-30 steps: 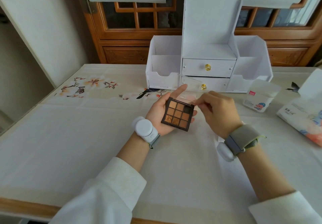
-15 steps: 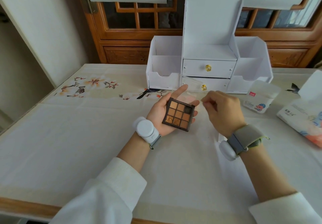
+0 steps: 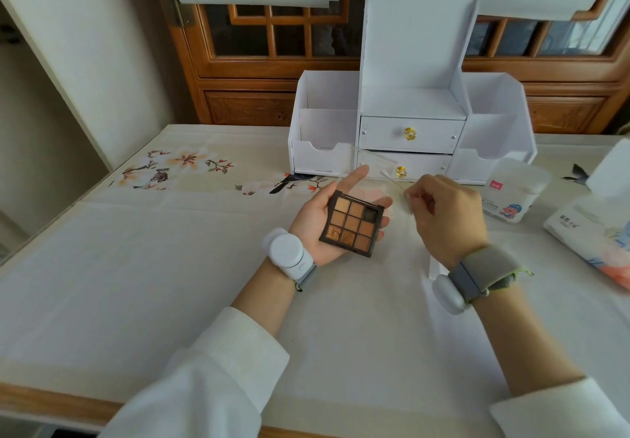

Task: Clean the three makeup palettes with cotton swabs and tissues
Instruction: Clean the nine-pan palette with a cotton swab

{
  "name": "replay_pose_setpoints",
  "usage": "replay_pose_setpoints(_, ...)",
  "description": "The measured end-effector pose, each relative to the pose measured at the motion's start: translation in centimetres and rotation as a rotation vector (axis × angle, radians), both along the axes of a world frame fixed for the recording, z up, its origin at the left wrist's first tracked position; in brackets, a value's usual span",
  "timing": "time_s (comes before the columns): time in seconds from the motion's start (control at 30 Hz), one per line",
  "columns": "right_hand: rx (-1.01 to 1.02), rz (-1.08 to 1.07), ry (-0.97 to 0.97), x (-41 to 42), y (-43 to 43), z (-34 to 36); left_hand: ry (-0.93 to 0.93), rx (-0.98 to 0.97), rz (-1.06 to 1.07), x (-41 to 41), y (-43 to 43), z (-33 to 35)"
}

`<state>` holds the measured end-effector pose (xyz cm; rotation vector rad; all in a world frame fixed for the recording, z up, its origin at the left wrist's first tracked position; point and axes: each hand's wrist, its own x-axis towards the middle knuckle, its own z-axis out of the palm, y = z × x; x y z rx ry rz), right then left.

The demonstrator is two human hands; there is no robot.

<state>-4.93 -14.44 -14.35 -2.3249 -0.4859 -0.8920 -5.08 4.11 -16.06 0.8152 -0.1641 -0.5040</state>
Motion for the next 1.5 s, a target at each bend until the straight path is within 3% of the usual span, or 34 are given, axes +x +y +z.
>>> replay_pose_setpoints(0.17,-0.105,0.139,0.047,-0.02,0.57,-0.35,-0.006,-0.025,0.030,0.18,0.17,-0.06)
replay_pose_setpoints(0.33,-0.025,0.013,0.013,0.10,0.28,-0.34,0.010,-0.045,0.053,0.24,0.08,-0.08)
replay_pose_setpoints(0.5,-0.103,0.110,0.049,0.22,0.41,-0.58,-0.002,-0.044,0.087,0.32,0.23,-0.23)
replay_pose_setpoints(0.9,-0.071,0.039,0.021,0.20,0.55,-0.57,-0.016,-0.033,0.117,0.41,0.32,-0.21)
replay_pose_setpoints(1.2,0.050,-0.109,-0.057,0.35,-0.08,-0.23,-0.007,-0.011,0.012,0.07,-0.15,-0.04)
replay_pose_setpoints(1.5,0.068,-0.005,-0.106,-0.11,0.52,0.02,-0.043,0.092,-0.110,-0.06,-0.40,-0.47)
